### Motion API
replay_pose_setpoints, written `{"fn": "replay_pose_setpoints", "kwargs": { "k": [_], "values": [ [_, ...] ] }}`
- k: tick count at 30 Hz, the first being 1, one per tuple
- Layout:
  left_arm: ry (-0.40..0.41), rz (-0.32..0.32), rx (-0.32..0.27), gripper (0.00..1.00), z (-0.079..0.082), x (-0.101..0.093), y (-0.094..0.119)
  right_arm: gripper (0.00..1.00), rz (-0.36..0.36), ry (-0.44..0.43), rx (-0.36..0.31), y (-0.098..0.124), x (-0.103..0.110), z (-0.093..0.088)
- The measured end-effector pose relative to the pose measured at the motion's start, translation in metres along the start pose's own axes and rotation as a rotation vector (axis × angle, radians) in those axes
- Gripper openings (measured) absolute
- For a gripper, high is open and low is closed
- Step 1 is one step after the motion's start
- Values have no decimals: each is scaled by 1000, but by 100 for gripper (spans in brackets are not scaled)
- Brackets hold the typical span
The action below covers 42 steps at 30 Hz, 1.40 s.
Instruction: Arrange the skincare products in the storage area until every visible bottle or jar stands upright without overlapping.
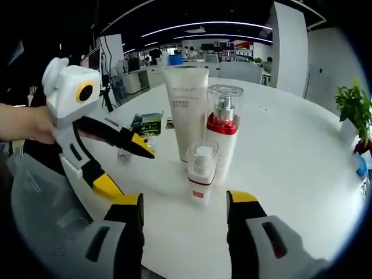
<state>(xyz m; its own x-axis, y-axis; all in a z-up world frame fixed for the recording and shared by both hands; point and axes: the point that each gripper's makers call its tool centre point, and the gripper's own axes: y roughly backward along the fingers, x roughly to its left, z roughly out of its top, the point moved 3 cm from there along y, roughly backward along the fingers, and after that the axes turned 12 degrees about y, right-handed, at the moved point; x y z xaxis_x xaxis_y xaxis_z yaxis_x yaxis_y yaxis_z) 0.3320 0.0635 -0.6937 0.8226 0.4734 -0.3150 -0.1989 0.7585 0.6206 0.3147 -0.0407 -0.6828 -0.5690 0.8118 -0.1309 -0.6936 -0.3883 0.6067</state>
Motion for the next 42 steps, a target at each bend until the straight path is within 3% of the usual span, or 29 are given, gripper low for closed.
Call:
{"fn": "replay_pose_setpoints", "kwargs": {
  "k": [9, 31, 36, 39, 42],
  "values": [
    [115, 75, -38, 67, -20, 4, 31, 65, 17, 5, -51, 12, 11, 5],
    [325, 212, -105, 90, -69, 2, 98, 79, 87, -34, -61, 31, 31, -3],
    [370, 247, -139, 94, -74, 5, 114, 81, 87, -47, -67, 34, 30, -2],
    [411, 242, -185, 97, -74, 6, 121, 83, 83, -46, -84, 36, 30, 0],
    [431, 237, -185, 97, -78, 7, 127, 86, 76, -43, -110, 38, 29, 3]
  ]
}}
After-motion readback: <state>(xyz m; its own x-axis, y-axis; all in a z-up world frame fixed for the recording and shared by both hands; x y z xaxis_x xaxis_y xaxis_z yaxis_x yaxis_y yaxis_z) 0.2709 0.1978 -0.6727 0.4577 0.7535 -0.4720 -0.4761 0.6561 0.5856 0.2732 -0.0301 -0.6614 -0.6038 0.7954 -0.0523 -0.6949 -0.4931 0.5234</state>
